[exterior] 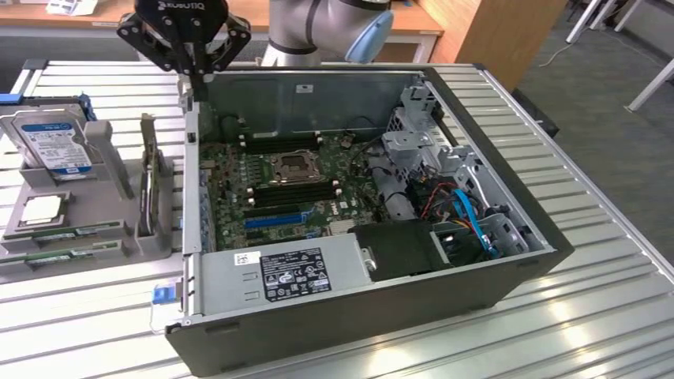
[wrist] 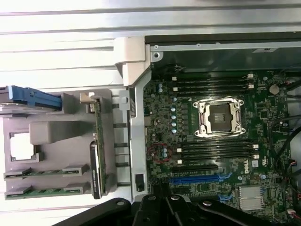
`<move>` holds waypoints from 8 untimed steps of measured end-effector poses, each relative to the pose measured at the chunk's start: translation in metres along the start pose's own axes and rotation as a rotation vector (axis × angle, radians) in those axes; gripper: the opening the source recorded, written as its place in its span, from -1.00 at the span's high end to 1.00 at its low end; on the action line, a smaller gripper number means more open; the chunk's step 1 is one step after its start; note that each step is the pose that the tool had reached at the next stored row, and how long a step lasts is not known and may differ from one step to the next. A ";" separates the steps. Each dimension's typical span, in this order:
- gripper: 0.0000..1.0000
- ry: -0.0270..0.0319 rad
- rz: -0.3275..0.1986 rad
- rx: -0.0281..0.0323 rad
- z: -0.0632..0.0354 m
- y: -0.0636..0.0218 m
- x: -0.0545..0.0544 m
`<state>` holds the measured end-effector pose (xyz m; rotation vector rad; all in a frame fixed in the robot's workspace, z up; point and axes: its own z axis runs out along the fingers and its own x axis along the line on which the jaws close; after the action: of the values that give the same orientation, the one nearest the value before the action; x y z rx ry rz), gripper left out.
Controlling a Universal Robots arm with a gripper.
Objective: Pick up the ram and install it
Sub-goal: 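Reach for the ram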
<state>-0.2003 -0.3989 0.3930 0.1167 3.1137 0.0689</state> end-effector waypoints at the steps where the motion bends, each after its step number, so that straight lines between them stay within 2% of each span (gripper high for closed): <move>1: 0.80 0.0001 0.000 0.0000 -0.0001 -0.0002 0.003; 8: 0.80 0.0001 0.000 0.0000 -0.0006 -0.0020 0.024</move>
<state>-0.2248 -0.3991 0.3929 0.1165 3.1137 0.0688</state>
